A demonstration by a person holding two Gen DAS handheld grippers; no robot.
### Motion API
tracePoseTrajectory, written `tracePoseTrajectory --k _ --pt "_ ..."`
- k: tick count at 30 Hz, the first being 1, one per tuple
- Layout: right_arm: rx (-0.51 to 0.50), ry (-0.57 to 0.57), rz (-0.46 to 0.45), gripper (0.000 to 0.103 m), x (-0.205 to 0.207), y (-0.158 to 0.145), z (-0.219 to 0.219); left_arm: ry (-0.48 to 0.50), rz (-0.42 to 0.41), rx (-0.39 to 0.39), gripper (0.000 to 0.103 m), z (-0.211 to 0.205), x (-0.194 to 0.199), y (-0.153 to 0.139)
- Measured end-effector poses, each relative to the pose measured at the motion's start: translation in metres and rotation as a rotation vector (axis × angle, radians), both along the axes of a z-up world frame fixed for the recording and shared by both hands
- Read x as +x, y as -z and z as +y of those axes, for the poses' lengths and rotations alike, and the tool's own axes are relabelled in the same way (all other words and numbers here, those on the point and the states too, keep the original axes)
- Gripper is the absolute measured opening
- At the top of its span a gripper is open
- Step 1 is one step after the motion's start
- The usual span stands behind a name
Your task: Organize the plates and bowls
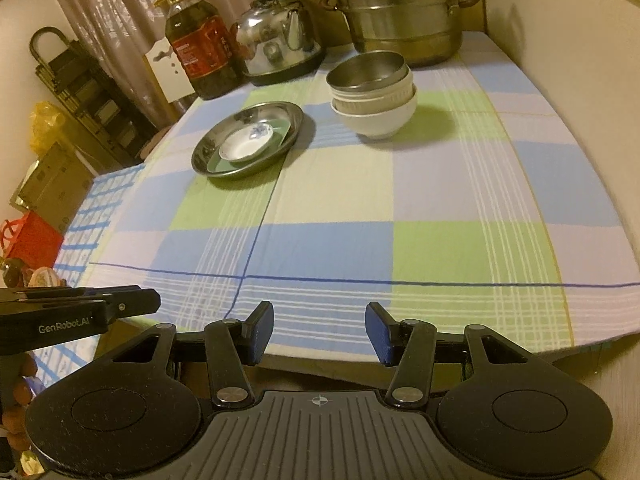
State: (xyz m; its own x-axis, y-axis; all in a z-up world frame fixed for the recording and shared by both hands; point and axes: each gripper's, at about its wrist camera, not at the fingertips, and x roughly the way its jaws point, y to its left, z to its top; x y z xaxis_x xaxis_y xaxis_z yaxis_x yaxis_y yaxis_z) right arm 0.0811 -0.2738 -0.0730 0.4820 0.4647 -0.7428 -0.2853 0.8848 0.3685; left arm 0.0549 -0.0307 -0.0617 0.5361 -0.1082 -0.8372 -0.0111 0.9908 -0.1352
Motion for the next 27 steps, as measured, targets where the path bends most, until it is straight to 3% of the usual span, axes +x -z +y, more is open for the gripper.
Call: tracePoseTrajectory --k 27 --pt "-0.042 0.109 0.057 0.051 0.008 -0.001 0.044 0.136 0.027 -0.025 0.017 0.039 0.036 0.009"
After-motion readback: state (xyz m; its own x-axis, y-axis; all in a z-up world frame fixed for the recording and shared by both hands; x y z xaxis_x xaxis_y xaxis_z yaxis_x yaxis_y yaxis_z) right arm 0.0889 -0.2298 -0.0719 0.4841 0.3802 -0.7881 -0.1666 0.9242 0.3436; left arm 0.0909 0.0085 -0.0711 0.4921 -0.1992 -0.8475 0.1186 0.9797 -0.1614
